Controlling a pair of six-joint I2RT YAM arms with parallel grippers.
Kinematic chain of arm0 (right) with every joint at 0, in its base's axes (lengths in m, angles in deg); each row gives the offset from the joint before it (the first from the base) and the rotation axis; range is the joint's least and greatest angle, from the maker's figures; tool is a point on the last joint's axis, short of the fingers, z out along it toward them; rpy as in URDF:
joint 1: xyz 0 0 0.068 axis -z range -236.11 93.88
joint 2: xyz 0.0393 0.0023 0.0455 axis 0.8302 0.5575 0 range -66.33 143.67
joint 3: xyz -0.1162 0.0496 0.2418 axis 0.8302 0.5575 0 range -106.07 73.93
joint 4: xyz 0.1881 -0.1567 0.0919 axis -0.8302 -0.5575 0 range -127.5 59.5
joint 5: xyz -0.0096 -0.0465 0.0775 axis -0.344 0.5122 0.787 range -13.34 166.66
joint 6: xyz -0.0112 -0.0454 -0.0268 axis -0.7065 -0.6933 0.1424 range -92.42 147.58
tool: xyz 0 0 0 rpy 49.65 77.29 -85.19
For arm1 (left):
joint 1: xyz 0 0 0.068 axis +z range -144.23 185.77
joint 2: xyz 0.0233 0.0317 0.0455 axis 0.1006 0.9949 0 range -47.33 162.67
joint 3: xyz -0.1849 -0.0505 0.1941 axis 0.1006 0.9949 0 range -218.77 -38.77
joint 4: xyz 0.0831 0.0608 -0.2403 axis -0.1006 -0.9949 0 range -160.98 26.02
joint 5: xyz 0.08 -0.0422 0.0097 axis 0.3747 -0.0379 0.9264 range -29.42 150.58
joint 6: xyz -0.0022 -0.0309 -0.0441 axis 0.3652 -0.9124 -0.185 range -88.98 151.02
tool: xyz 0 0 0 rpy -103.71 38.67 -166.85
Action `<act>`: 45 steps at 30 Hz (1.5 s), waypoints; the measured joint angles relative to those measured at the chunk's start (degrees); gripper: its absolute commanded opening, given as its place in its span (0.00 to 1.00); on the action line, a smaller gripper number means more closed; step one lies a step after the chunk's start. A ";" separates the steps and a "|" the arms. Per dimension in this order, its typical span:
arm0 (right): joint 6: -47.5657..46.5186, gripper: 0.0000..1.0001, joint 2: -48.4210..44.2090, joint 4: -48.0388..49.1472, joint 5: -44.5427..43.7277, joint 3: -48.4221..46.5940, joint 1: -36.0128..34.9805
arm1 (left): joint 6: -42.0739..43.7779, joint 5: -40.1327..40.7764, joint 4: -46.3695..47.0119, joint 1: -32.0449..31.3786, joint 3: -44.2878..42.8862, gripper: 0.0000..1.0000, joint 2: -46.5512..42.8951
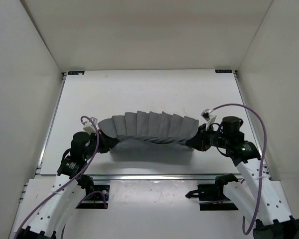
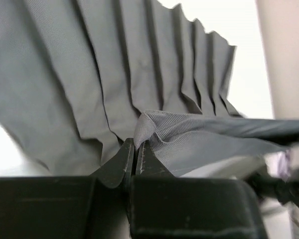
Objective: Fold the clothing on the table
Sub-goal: Fold the skirt
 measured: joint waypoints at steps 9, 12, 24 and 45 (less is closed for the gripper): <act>-1.86 0.00 -2.43 -4.17 1.22 -6.69 1.16 | -0.28 -2.60 -4.96 -0.09 -6.62 0.00 -0.59; -0.22 0.00 -0.22 -1.14 2.32 -5.05 3.85 | -0.28 -2.10 -1.95 0.09 -8.33 0.00 1.57; 4.85 0.00 16.13 9.81 3.17 -4.31 10.54 | 1.25 -1.51 10.43 0.79 -12.52 0.00 23.78; 10.51 0.29 47.65 22.10 -9.92 -11.43 11.76 | 5.42 -2.82 21.44 3.13 -43.54 0.55 75.34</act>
